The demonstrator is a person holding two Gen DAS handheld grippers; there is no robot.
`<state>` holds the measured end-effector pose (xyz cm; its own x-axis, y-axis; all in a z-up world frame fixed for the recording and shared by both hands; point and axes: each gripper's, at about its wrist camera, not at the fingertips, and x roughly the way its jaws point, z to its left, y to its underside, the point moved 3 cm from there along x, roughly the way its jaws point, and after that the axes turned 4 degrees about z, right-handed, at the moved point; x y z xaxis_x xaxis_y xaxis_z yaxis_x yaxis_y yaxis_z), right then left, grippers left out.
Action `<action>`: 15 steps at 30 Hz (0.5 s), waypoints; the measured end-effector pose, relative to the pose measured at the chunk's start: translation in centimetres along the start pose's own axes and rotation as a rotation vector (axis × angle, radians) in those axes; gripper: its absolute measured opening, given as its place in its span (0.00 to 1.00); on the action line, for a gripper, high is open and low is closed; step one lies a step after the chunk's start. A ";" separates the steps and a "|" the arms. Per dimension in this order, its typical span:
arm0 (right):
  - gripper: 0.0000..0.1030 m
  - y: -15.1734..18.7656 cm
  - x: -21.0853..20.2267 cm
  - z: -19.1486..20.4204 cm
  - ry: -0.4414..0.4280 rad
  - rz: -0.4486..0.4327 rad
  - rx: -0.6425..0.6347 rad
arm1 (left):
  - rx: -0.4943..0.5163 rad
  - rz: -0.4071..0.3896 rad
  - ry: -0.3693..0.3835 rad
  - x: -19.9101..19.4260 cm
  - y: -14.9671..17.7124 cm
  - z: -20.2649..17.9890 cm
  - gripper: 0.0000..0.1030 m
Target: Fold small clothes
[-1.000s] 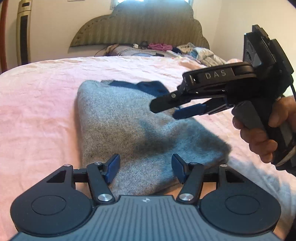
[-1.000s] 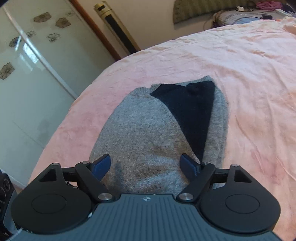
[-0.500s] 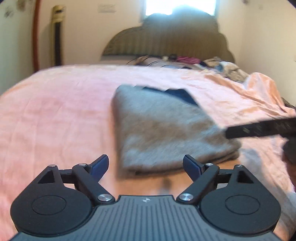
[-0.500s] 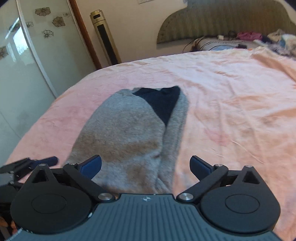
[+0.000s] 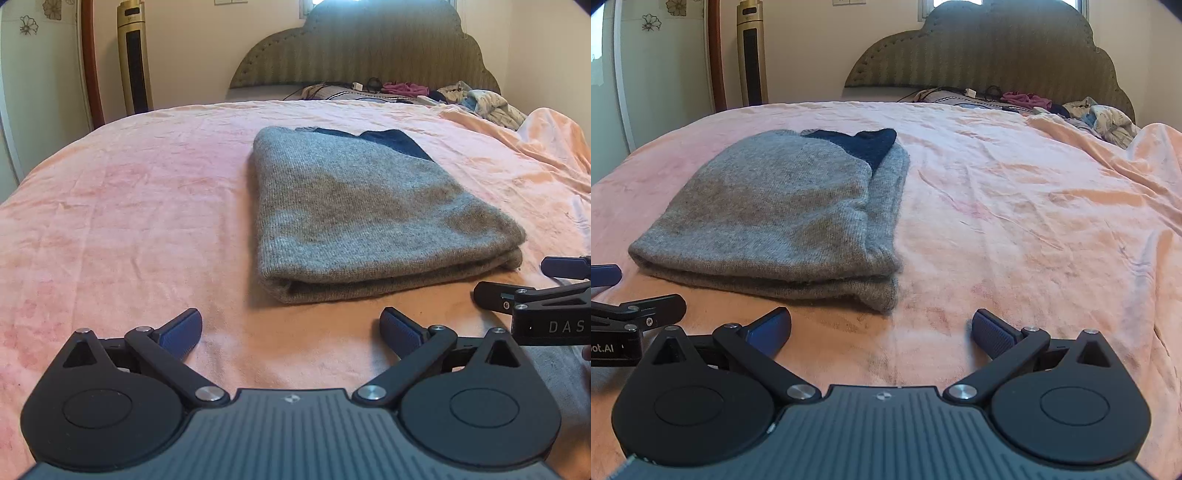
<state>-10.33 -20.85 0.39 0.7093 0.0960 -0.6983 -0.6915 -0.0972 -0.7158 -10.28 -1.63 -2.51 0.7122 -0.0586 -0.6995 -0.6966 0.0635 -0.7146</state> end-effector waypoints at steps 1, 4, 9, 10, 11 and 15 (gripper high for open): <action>1.00 0.0 0.0 0.0 -0.001 -0.001 0.001 | 0.001 0.000 0.001 0.0 0.0 0.1 1.00; 1.00 0.1 -0.1 0.1 0.003 -0.001 0.000 | 0.002 0.000 0.001 0.0 0.0 0.1 1.00; 1.00 0.2 -0.1 0.2 0.003 -0.003 0.003 | 0.003 0.001 0.000 0.1 -0.1 0.0 1.00; 1.00 0.2 -0.1 0.2 0.004 -0.003 0.001 | 0.002 0.001 0.001 0.1 -0.1 0.0 1.00; 1.00 0.2 -0.1 0.2 0.005 -0.003 0.000 | 0.001 0.001 0.001 0.1 -0.1 0.0 1.00; 1.00 0.2 -0.2 0.1 0.004 -0.004 0.002 | -0.001 0.000 0.003 0.0 -0.1 0.0 1.00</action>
<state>-10.59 -20.80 0.36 0.7129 0.0924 -0.6952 -0.6888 -0.0944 -0.7188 -10.24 -1.63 -2.44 0.7121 -0.0617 -0.6993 -0.6965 0.0629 -0.7148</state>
